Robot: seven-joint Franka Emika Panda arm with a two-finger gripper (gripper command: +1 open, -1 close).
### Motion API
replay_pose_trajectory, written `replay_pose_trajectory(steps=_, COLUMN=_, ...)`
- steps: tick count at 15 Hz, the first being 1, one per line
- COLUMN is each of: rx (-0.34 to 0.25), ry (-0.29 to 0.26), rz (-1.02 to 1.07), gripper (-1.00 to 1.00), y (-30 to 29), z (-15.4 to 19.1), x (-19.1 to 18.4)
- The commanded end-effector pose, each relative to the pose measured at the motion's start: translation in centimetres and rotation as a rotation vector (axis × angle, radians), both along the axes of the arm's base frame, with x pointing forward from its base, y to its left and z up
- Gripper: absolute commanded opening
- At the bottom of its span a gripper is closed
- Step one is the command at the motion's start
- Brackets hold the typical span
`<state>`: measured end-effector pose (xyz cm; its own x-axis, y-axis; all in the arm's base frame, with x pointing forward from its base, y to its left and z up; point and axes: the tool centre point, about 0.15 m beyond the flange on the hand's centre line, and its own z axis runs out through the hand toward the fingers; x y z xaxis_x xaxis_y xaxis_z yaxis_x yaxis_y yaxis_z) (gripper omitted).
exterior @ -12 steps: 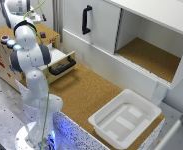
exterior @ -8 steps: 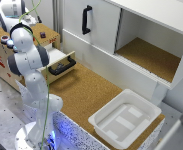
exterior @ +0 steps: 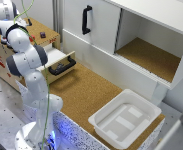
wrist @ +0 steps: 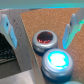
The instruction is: Turn on the red light
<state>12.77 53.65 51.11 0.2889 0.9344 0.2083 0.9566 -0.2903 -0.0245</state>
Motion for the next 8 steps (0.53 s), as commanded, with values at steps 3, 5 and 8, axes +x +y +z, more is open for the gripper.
replay_pose_trajectory(steps=3, rx=-0.229, ry=-0.047, rz=-0.02, gripper=-1.0, y=6.6, z=1.6, x=1.1)
replay_pose_trajectory(steps=5, rx=-0.245, ry=-0.061, rz=-0.013, gripper=-1.0, y=7.3, z=1.3, x=1.4)
replay_pose_trajectory(steps=8, rx=-0.248, ry=-0.109, rz=0.002, gripper=-1.0, y=8.6, z=1.6, x=1.0)
